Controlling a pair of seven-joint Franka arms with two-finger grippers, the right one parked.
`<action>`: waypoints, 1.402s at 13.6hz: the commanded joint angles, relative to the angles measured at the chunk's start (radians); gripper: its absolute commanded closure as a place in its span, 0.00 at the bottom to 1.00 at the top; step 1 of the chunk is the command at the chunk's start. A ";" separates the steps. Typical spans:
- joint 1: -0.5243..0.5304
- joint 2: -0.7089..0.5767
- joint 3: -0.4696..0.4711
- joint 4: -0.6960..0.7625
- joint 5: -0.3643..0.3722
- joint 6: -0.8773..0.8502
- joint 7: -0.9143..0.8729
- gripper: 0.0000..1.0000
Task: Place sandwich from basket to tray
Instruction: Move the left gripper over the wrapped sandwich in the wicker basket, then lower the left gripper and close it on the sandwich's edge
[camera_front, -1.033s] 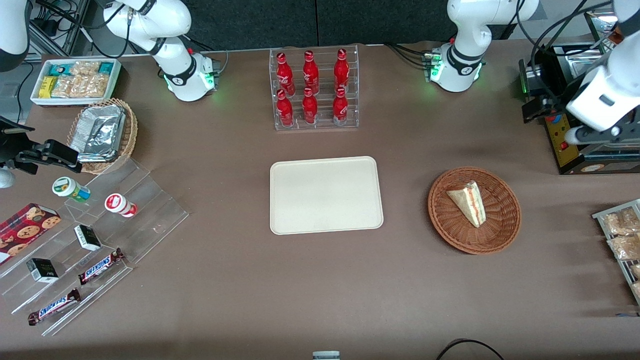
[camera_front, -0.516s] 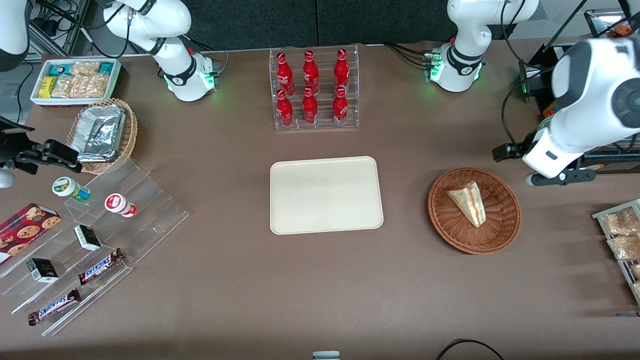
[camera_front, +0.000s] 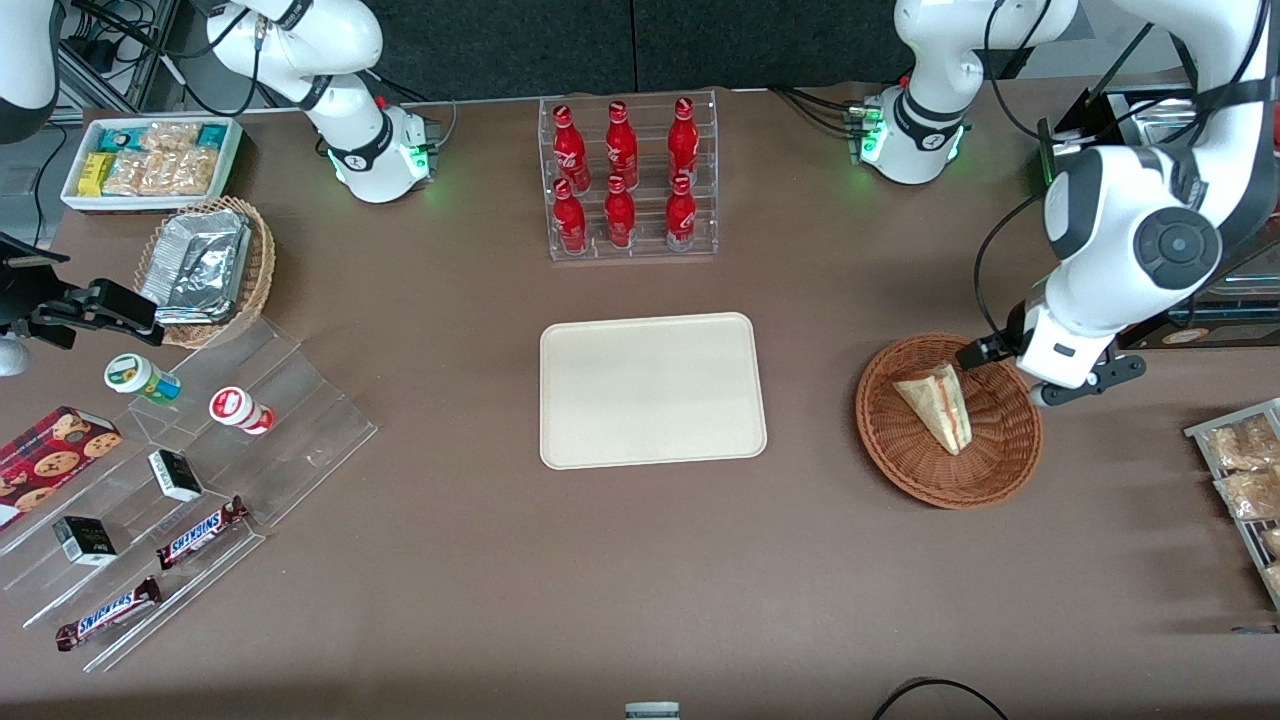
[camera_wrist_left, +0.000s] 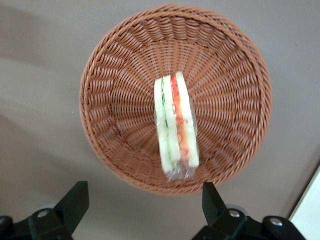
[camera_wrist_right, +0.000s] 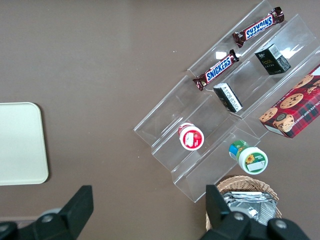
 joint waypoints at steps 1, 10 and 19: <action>-0.028 0.053 0.008 -0.007 -0.002 0.083 -0.112 0.00; -0.028 0.169 0.006 -0.086 -0.014 0.277 -0.141 0.00; -0.060 0.197 0.008 -0.076 -0.057 0.237 -0.211 1.00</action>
